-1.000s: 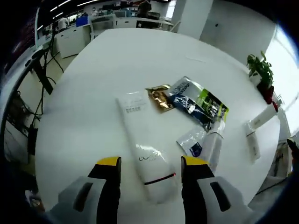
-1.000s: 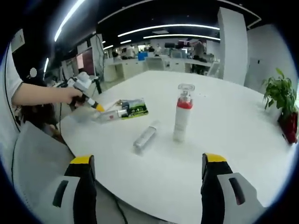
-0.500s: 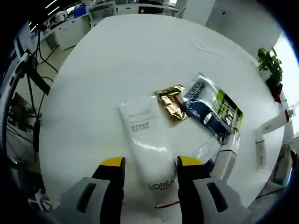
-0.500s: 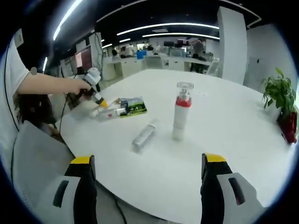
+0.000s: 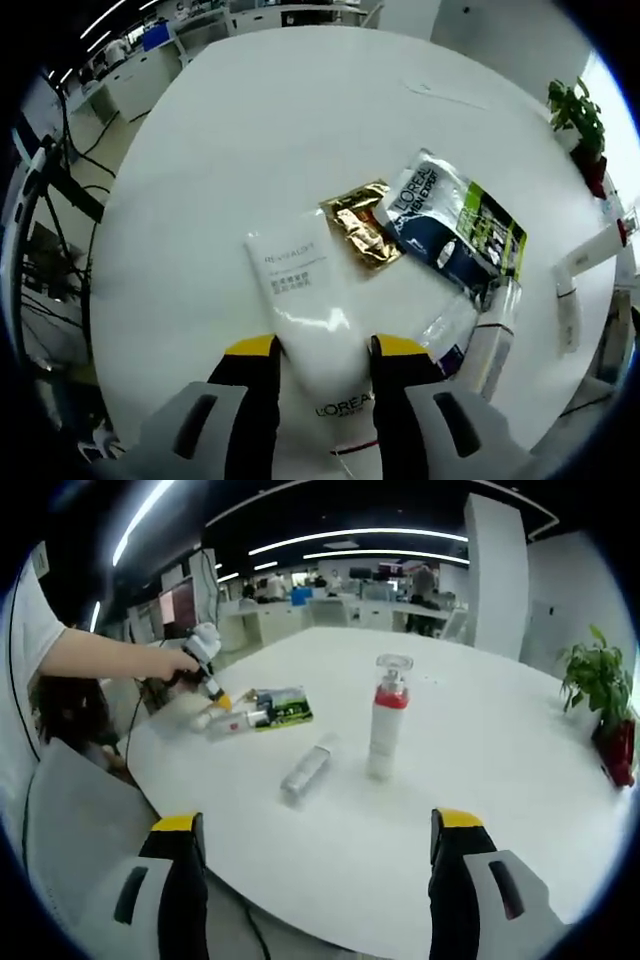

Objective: Arrange the skincare products in the storage area until every visible bottle or jar stands upright without overlapping.

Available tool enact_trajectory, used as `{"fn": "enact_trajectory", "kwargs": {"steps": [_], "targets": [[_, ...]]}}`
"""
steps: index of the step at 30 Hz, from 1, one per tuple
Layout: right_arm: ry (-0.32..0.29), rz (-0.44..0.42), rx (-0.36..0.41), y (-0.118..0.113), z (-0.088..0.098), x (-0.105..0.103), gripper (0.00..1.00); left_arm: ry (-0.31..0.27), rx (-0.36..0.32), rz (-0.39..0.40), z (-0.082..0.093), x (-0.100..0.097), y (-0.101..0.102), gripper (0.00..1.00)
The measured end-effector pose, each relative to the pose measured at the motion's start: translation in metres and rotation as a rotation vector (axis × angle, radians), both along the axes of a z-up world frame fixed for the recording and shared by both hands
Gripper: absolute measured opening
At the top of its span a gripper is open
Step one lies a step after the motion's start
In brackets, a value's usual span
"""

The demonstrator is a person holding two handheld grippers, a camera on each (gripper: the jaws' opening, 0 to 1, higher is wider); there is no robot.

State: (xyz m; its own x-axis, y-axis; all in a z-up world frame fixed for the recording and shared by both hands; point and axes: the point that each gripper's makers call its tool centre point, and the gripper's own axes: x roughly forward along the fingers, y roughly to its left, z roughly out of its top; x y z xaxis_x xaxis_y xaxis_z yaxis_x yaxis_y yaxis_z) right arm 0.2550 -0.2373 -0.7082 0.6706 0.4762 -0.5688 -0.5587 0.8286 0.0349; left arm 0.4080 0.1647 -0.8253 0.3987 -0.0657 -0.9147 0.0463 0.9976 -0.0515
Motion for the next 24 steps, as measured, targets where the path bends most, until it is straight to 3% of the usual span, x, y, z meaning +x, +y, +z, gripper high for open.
{"fn": "enact_trajectory", "kwargs": {"steps": [6, 15, 21, 24], "targets": [[-0.003, 0.008, 0.001, 0.001, 0.001, -0.001, 0.92, -0.038, -0.012, -0.022, 0.005, -0.008, -0.003, 0.24], [-0.007, 0.02, 0.004, 0.003, 0.001, -0.002, 0.92, -0.09, -0.028, 0.018, 0.014, -0.025, 0.01, 0.23], [-0.009, 0.032, 0.005, 0.005, 0.001, -0.002, 0.92, -0.151, -0.044, 0.02, 0.026, -0.026, 0.014, 0.23], [-0.012, 0.039, 0.007, 0.007, 0.002, -0.002, 0.92, -0.22, -0.067, 0.002, 0.037, -0.026, 0.007, 0.23]]}}
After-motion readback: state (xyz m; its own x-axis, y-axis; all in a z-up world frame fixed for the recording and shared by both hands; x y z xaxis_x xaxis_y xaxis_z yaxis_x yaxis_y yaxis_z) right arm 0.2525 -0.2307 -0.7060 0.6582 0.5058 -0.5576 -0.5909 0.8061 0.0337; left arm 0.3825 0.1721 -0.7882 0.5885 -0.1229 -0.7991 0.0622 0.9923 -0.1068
